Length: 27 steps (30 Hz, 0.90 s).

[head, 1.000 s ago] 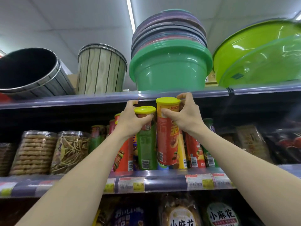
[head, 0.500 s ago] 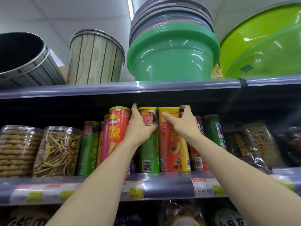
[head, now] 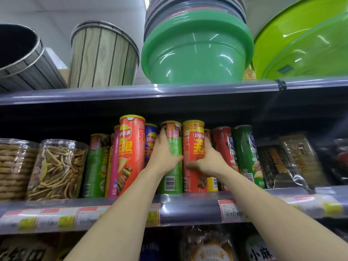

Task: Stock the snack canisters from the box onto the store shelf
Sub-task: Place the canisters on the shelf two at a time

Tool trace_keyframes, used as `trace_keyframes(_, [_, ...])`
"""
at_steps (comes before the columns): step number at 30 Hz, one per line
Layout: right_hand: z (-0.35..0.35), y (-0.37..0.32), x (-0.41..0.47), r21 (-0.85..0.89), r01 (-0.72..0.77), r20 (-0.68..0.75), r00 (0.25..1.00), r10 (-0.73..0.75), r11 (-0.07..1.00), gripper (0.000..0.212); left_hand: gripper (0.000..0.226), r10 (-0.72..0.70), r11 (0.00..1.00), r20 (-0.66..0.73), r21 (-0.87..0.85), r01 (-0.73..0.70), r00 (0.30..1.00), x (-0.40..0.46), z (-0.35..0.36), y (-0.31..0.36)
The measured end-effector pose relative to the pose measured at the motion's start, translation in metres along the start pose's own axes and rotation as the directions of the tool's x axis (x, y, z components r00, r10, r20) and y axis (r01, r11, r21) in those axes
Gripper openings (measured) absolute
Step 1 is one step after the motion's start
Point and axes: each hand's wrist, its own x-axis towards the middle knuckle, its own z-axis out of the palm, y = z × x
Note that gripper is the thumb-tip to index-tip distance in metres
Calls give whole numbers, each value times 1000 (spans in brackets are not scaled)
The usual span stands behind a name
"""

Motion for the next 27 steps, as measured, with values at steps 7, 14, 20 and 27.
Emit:
trace_keyframes(7, [-6, 10, 1, -103, 17, 23, 1000, -15, 995, 113, 99, -5, 996, -97, -88, -3, 995, -8, 12, -1])
trace_keyframes(14, [-8, 11, 0, -137, -80, 110, 989, 96, 987, 98, 118, -85, 977, 70, 201, 70, 994, -14, 5, 3])
trace_keyframes(20, [-10, 6, -5, -171, -131, 150, 976, 157, 977, 80, 136, -268, 901, 222, 404, 161, 938, -24, 4, 8])
trace_keyframes(27, [-18, -5, -21, -320, -121, 125, 978, 169, 940, 92, 132, -264, 902, 175, 393, 179, 948, -33, 2, 10])
